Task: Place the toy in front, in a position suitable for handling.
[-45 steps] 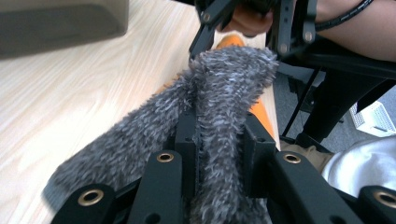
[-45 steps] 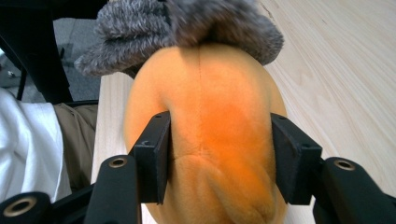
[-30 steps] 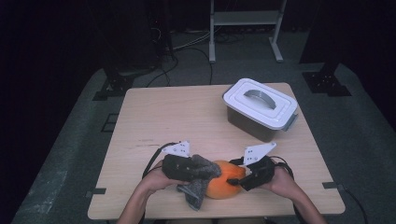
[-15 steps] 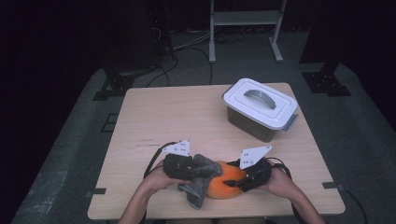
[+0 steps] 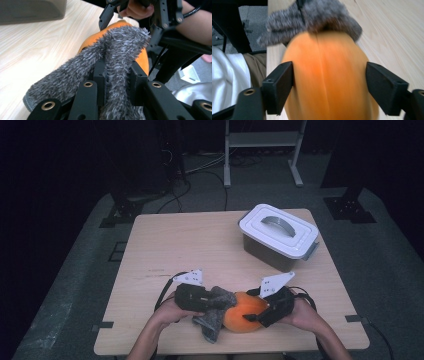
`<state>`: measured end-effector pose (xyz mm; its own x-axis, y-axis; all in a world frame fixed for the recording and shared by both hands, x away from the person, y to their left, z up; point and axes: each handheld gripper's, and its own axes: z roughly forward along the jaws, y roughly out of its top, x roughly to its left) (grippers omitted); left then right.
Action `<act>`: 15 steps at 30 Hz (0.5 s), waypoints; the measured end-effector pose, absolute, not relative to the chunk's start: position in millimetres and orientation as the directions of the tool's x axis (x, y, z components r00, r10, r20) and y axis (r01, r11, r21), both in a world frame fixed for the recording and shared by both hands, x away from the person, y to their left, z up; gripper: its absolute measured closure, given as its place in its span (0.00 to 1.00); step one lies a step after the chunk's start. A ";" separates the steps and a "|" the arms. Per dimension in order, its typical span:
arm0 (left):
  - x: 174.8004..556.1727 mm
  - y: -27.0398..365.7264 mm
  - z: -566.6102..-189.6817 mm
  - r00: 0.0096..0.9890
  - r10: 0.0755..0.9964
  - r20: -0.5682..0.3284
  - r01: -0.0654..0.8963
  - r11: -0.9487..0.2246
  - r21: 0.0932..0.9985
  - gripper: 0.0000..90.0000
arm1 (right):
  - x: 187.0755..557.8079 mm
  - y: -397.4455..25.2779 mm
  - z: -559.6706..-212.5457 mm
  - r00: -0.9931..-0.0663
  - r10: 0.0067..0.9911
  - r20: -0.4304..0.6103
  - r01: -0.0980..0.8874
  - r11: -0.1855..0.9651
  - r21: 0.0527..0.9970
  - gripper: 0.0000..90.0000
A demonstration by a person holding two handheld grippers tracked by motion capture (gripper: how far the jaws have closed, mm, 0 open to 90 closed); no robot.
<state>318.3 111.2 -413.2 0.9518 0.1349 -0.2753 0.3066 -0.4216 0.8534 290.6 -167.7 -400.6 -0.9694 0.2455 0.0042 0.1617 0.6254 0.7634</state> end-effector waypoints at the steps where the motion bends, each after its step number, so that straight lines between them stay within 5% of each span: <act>1: 317.3 109.6 -412.8 0.952 0.130 -0.276 0.305 -0.422 0.853 0.80 | 289.2 -163.9 -400.5 -0.971 0.240 -0.003 0.154 0.631 0.760 0.22; 4: 315.5 107.9 -411.2 0.957 0.134 -0.258 0.291 -0.440 0.850 0.80 | 287.5 -155.8 -404.4 -0.974 0.225 -0.029 0.130 0.658 0.741 0.20; 9: 318.9 113.5 -414.3 0.952 0.137 -0.274 0.306 -0.428 0.851 0.80 | 290.4 -164.4 -407.0 -0.974 0.226 -0.030 0.125 0.642 0.756 0.42; 15: 319.4 114.7 -414.5 0.954 0.151 -0.258 0.298 -0.443 0.845 0.80 | 287.6 -161.8 -406.8 -0.969 0.236 -0.067 0.098 0.621 0.777 0.52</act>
<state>319.4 114.7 -414.5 0.9544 0.1510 -0.2576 0.2983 -0.4429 0.8455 287.6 -161.8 -406.8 -0.9694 0.2363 -0.0672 0.0976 0.6214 0.7774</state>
